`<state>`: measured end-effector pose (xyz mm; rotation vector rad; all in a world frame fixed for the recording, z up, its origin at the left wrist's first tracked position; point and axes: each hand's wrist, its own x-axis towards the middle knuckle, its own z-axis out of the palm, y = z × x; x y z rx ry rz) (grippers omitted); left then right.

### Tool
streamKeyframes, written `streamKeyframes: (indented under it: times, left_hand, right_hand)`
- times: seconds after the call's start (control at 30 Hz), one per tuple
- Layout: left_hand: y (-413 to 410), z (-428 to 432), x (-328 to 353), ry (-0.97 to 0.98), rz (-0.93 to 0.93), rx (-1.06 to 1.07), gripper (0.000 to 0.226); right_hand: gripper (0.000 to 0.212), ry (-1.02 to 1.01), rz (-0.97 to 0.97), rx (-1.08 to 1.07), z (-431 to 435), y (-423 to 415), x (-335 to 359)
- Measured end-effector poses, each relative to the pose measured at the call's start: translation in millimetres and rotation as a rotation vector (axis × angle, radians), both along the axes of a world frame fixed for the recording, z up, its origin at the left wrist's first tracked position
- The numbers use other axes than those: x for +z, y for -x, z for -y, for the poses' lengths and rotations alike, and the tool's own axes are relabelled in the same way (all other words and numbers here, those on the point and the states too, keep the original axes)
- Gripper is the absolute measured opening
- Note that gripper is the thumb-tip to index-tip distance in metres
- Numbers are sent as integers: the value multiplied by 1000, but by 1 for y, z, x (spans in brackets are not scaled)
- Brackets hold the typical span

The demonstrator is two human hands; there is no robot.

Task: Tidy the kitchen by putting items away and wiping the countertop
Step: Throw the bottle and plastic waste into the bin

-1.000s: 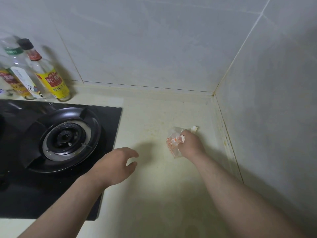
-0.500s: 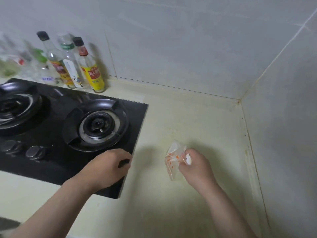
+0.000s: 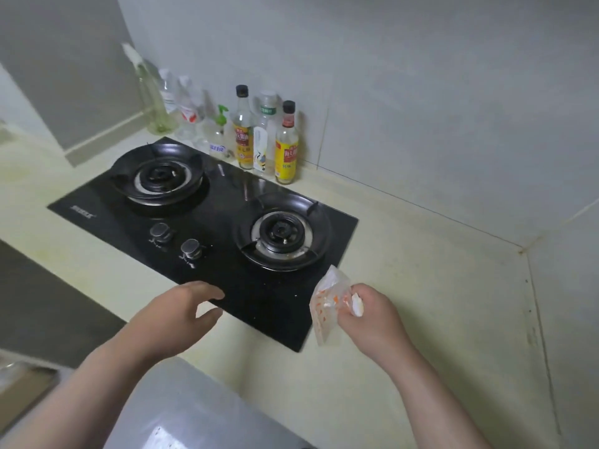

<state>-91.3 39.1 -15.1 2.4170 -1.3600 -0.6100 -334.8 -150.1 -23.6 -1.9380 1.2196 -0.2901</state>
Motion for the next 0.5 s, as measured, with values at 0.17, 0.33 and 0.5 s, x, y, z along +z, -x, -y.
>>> streamKeyframes:
  times: [0.17,0.33,0.5]
  left_hand:
    - [-26,-87,10,54,2,137,27]
    - [-46,-199,21,60,27,290,28]
    - [-64,-310,31,50,36,471,31]
  right_hand:
    - [10,7,5,148,-66,-55,26]
    - [7,15,11,317,-148,-116,44]
    - [13,43,-3,509,-234,-179,48]
